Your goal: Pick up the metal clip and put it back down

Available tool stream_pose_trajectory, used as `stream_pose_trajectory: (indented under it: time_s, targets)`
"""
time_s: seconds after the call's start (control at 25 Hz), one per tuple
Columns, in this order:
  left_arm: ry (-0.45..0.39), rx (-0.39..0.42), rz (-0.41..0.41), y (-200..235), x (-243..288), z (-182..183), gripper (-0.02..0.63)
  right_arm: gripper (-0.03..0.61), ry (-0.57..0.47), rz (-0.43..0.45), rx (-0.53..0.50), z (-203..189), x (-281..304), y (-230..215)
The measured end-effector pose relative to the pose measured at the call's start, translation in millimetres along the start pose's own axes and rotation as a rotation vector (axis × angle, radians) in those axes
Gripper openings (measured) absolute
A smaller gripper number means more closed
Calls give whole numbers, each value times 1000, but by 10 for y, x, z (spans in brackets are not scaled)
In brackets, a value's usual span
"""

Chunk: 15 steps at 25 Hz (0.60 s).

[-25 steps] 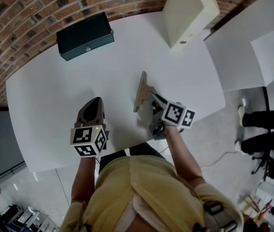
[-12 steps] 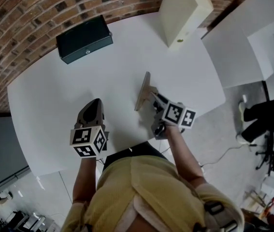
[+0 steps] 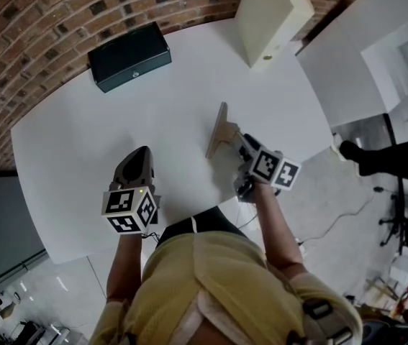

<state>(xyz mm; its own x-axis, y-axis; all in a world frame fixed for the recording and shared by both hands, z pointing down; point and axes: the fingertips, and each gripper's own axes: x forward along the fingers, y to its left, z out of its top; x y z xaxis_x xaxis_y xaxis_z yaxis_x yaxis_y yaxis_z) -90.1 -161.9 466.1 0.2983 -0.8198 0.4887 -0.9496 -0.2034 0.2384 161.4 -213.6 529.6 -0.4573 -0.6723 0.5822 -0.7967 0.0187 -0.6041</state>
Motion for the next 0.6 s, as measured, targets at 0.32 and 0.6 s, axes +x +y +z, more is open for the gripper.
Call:
stream_pose_trajectory:
  time_s: [0.32,0.6]
  targets:
    - [-9,-16,-21,78,-228,24,3,114,-44,-13,-36,-68,-228,189]
    - [-19,-31,-43,131,-355,43,3,35,-90,-3,-68,-92,-396,423]
